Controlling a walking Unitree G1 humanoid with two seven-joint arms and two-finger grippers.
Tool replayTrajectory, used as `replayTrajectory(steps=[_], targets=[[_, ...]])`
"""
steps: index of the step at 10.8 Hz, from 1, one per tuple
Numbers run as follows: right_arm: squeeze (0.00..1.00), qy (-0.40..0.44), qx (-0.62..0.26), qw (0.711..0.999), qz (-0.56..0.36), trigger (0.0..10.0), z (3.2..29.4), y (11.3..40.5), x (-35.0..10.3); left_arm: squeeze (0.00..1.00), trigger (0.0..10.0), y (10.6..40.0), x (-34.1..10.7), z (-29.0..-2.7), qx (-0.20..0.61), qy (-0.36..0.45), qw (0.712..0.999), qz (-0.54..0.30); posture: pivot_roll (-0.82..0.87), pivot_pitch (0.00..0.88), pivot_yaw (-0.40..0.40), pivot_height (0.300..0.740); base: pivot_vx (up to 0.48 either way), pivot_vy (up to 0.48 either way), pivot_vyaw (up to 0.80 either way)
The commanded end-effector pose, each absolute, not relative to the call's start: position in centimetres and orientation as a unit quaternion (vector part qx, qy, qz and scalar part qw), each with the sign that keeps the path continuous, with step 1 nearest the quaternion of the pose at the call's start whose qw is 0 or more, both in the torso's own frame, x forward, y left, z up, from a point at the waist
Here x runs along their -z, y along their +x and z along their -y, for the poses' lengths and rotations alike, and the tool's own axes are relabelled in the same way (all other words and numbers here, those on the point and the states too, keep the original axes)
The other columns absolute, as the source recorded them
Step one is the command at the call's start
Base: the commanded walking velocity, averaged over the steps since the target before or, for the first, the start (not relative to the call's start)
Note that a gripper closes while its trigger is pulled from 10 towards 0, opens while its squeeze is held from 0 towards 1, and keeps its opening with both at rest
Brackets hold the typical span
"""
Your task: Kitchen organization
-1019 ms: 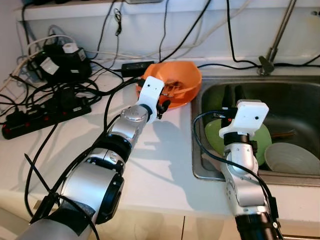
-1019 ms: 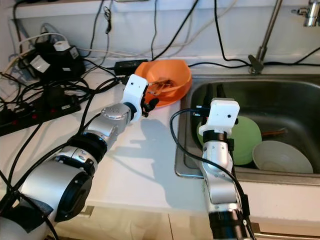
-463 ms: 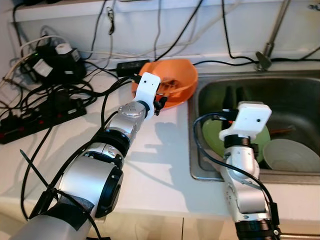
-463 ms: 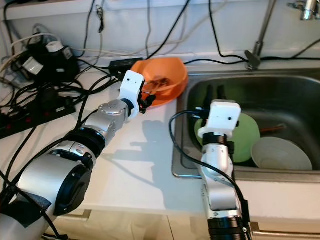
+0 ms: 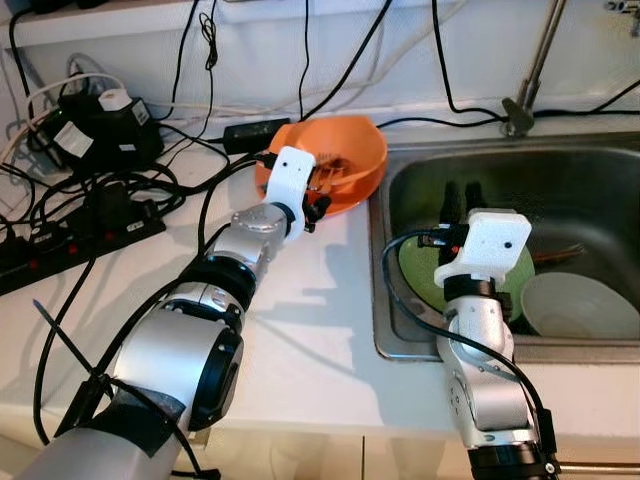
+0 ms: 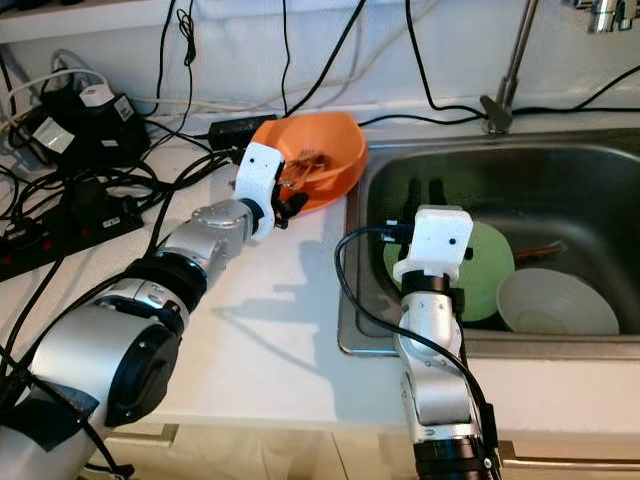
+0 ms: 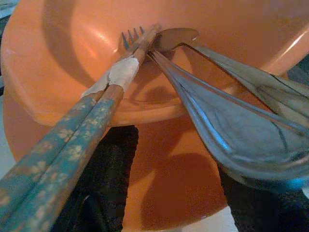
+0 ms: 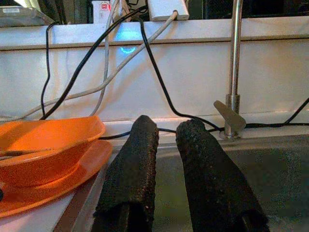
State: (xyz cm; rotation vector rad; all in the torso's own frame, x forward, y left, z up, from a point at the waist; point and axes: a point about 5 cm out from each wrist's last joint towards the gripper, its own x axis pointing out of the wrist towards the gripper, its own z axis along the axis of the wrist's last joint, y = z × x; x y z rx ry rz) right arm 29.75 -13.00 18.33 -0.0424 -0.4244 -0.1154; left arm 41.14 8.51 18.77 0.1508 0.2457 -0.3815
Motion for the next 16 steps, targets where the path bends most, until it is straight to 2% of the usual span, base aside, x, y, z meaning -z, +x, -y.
replayTrajectory(steps=[1,5,10,16], targets=[[0.00,-0.022,0.060,0.980,0.188,10.0,13.2,30.0,-17.3,0.00,10.0,40.9,-17.4,-9.3,0.184,0.080,0.967,-0.156,-0.06,0.088,0.162,0.740,0.000,0.000,0.00],[0.00,-0.023,0.054,0.978,0.201,10.0,13.3,30.7,-17.9,0.00,10.0,40.5,-16.0,-11.4,0.169,0.065,0.968,-0.175,-0.02,0.066,0.141,0.740,0.000,0.000,0.00],[0.00,-0.035,0.053,0.970,0.235,10.0,14.2,31.5,-19.3,0.00,10.0,39.5,-14.9,-12.2,0.170,0.040,0.968,-0.182,0.00,0.050,0.122,0.740,0.000,0.000,0.00],[0.00,-0.035,0.047,0.967,0.249,10.0,14.3,32.0,-19.7,0.00,10.0,34.9,-14.8,-11.7,0.189,0.028,0.963,-0.192,0.05,0.045,0.112,0.740,0.000,0.000,0.00]])
